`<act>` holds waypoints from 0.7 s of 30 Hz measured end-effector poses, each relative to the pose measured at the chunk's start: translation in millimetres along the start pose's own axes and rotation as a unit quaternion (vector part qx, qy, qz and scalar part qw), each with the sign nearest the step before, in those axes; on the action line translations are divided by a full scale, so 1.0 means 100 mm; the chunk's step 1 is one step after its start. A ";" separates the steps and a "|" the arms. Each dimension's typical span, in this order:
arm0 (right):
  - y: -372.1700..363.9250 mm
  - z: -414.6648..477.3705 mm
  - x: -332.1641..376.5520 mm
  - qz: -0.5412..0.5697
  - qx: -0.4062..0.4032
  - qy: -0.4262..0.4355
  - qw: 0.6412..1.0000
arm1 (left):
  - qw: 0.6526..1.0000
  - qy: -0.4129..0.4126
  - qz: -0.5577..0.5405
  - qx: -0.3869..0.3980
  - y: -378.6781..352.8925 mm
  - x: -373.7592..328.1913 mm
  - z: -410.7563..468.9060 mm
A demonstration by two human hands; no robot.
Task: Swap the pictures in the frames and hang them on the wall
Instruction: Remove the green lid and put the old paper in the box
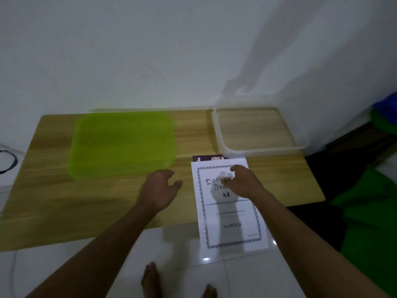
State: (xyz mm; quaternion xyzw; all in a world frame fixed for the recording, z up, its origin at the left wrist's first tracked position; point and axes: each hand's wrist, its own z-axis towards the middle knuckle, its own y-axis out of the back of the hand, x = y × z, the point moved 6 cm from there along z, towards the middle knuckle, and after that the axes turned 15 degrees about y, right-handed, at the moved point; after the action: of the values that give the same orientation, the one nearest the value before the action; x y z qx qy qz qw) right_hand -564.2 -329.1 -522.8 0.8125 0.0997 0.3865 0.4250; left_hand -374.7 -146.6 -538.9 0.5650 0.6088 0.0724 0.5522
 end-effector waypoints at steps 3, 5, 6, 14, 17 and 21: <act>0.04 -0.19 -0.46 -0.005 0.004 -0.036 0.999 | 0.999 0.013 0.009 0.028 -0.45 -0.16 -0.18; 0.03 -0.28 -0.72 -0.004 0.000 -0.054 0.999 | 0.999 0.020 0.041 0.029 -0.69 -0.22 -0.27; 0.01 -0.31 -0.81 -0.005 0.001 -0.057 0.998 | 0.998 0.025 0.051 0.028 -0.79 -0.24 -0.32; -0.22 -0.32 -1.08 0.000 -0.030 -0.081 0.996 | 0.996 0.032 0.072 -0.041 -1.18 -0.42 -0.64; -0.25 -0.30 -1.08 0.048 -0.050 -0.091 0.993 | 0.995 0.039 0.073 -0.054 -1.21 -0.44 -0.65; -0.26 -0.25 -1.10 0.101 -0.066 -0.109 0.987 | 0.993 0.060 0.080 -0.058 -1.28 -0.38 -0.64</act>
State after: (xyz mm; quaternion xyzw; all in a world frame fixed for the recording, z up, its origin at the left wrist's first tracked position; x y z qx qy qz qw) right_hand -652.2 -351.6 -594.4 0.8259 -0.0553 0.3420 0.4448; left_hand -510.0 -186.3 -583.3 0.5738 0.5882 0.1855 0.5389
